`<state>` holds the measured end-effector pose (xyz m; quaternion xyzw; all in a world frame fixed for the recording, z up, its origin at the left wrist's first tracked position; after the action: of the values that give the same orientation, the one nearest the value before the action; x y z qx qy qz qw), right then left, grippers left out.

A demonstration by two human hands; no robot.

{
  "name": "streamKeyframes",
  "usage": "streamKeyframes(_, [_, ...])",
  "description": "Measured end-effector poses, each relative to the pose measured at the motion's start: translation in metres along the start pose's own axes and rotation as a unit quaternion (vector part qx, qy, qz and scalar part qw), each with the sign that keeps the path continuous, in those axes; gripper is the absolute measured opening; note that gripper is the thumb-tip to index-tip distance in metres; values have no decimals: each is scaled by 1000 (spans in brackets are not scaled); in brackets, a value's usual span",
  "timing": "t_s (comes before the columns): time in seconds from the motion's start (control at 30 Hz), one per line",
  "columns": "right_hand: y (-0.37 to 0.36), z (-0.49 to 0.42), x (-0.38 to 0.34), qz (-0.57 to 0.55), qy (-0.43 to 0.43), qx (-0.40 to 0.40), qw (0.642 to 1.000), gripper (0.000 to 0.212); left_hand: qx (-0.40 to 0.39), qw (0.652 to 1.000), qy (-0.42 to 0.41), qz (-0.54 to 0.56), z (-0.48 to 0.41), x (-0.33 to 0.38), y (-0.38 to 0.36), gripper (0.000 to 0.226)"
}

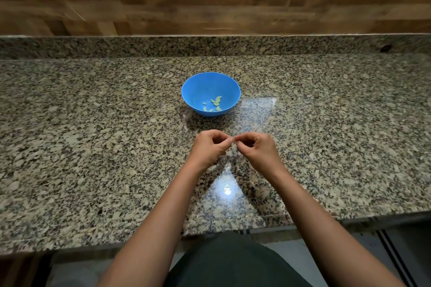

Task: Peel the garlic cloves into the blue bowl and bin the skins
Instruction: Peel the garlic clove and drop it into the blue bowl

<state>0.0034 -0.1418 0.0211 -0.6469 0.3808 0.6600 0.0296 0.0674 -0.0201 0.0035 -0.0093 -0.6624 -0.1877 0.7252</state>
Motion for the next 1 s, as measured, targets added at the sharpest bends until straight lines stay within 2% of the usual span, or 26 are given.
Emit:
streamKeyframes(0.2, [-2,-1,0,-18,-1,-1,1000,17,3,1000,16,7,-2,-1,-2,7])
streamKeyframes(0.57, [-7,6,13,-161,-109,4,981,14,27,992,65,101,3,-2,-8,7])
streamKeyframes(0.83, [-4,6,6,-103,-70,10,992,11,25,995,55,80,1,-2,-10,7])
streamKeyframes(0.93, [-5,7,9,-162,-111,17,980,20,20,995,53,79,1,-1,-12,7])
streamKeyframes(1.0, [-7,7,13,-221,-150,22,963,17,19,994,61,93,2,0,-13,7])
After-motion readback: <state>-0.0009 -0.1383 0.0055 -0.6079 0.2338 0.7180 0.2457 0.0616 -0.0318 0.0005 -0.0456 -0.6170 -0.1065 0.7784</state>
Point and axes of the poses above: each hand's wrist, its own z-axis away from the middle knuckle, its own y-axis out of the back of the hand, x = y × z, the point moved 7 cm from there along -z, towards the middle knuckle, and after that the axes turned 13 degrees about x, right-handed, at the moved point
